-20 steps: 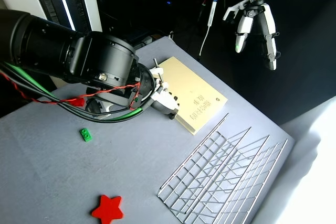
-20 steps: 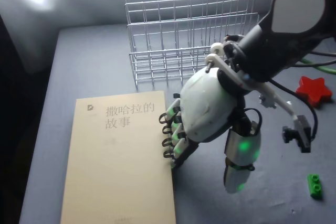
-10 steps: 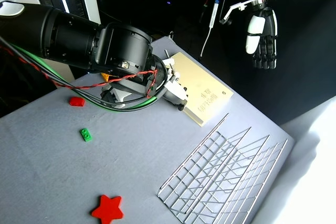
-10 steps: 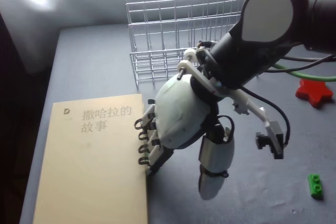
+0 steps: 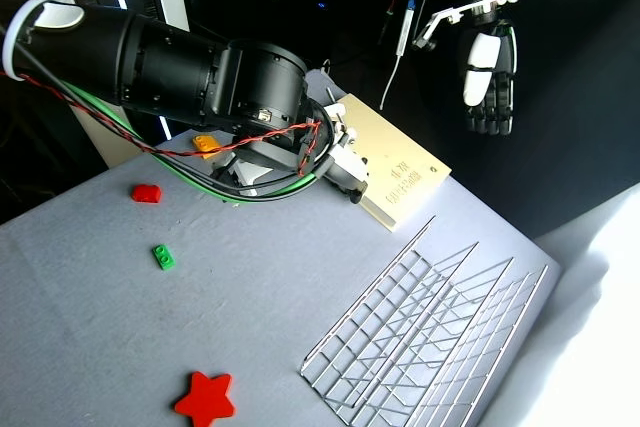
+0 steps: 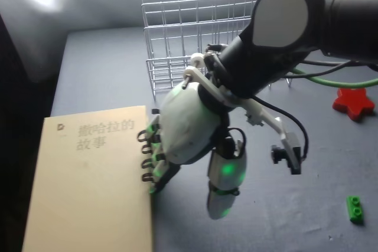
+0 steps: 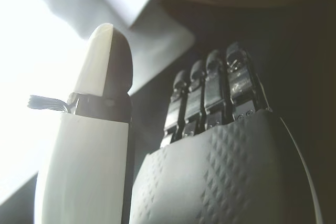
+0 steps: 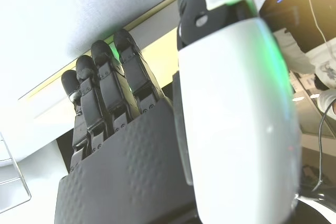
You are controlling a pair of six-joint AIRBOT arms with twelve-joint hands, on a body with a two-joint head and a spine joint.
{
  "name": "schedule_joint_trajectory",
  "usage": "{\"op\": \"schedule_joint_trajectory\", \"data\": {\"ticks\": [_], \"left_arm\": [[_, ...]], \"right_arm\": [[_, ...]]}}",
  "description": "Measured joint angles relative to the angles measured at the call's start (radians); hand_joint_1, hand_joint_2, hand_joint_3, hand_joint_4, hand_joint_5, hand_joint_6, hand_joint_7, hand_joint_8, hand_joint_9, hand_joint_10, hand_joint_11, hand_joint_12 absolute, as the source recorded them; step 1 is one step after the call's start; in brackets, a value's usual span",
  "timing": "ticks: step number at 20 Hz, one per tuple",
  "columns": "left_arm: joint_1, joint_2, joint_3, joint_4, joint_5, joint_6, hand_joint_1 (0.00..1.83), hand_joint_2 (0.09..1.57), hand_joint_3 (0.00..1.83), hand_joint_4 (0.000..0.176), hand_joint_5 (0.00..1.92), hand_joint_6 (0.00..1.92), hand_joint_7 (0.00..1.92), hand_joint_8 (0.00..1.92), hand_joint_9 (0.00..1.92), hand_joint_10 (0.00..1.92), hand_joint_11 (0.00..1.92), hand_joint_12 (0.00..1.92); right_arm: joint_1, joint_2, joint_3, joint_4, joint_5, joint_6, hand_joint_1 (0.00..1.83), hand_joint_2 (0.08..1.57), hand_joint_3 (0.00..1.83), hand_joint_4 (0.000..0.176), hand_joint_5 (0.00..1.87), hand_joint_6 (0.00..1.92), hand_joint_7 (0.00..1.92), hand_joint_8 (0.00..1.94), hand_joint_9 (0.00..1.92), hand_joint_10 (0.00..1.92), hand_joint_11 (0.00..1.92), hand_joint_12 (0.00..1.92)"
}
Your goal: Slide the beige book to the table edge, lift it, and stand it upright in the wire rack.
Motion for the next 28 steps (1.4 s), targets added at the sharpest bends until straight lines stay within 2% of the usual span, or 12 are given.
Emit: {"op": "schedule_joint_trajectory", "data": {"ticks": [3,4,5,10,16,19,22,25,28], "left_arm": [[0.000,-0.002,0.007,0.000,-0.011,0.003,1.21,1.08,0.00,0.000,0.08,0.01,0.04,0.00,0.04,0.01,0.05,0.03],[0.000,-0.002,0.012,0.000,-0.013,0.003,1.19,1.08,0.00,0.000,0.07,0.01,0.04,0.00,0.03,0.00,0.04,0.03],[0.000,-0.002,0.015,0.000,-0.013,0.003,1.14,1.09,0.00,0.000,0.07,0.00,0.02,0.00,0.01,0.00,0.02,0.02],[0.005,-0.008,0.027,0.000,-0.012,-0.002,1.13,1.09,0.00,0.000,0.05,0.00,0.01,0.00,0.00,0.00,0.01,0.02],[0.011,-0.015,0.034,0.000,-0.003,-0.006,1.32,1.10,0.00,0.000,0.08,0.01,0.04,0.01,0.04,0.01,0.04,0.05],[0.012,-0.024,0.045,0.000,0.023,-0.005,1.39,1.11,0.00,0.000,0.12,0.00,0.09,0.00,0.07,0.00,0.00,0.24],[0.014,-0.025,0.042,0.000,0.053,-0.002,1.37,1.12,0.01,0.000,0.10,0.00,0.07,0.00,0.05,0.00,0.00,0.24],[0.016,-0.029,0.042,0.000,0.077,0.003,1.42,1.08,0.00,0.000,0.11,0.00,0.08,0.00,0.07,0.00,0.00,0.20],[0.024,-0.037,0.034,0.014,0.072,0.003,1.40,1.09,0.00,0.000,0.09,0.00,0.08,0.00,0.06,0.00,0.00,0.20]], "right_arm": [[0.006,-0.019,0.000,0.010,-0.005,0.000,0.17,1.05,0.00,0.000,0.18,0.00,0.20,0.00,0.21,0.00,0.00,0.61],[0.006,-0.021,-0.001,0.009,-0.008,0.000,0.17,1.05,0.00,0.000,0.20,0.01,0.22,0.01,0.24,0.01,0.00,0.68],[0.006,-0.023,-0.001,0.007,-0.012,0.000,0.18,1.06,0.00,0.000,0.19,0.00,0.22,0.00,0.24,0.00,0.00,0.67],[0.006,-0.030,-0.001,0.006,-0.021,0.005,0.18,1.05,0.00,0.000,0.17,0.00,0.19,0.00,0.20,0.00,0.00,0.61],[0.006,-0.061,0.000,0.008,-0.028,0.023,0.17,1.06,0.00,0.000,0.18,0.00,0.22,0.00,0.22,0.00,0.00,0.58],[0.006,-0.066,0.000,0.005,-0.041,0.023,0.18,1.06,0.00,0.000,0.18,0.00,0.21,0.00,0.22,0.00,0.00,0.59],[0.006,-0.072,0.000,0.006,-0.049,0.026,0.23,1.05,0.00,0.000,0.19,0.00,0.21,0.00,0.21,0.00,0.00,0.57],[0.006,-0.080,0.000,0.005,-0.052,0.027,0.18,1.07,0.00,0.000,0.19,0.00,0.21,0.00,0.21,0.00,0.00,0.57],[0.006,-0.089,0.000,0.007,-0.059,0.027,0.18,1.07,0.00,0.000,0.20,0.00,0.21,0.00,0.21,0.00,0.00,0.58]]}}
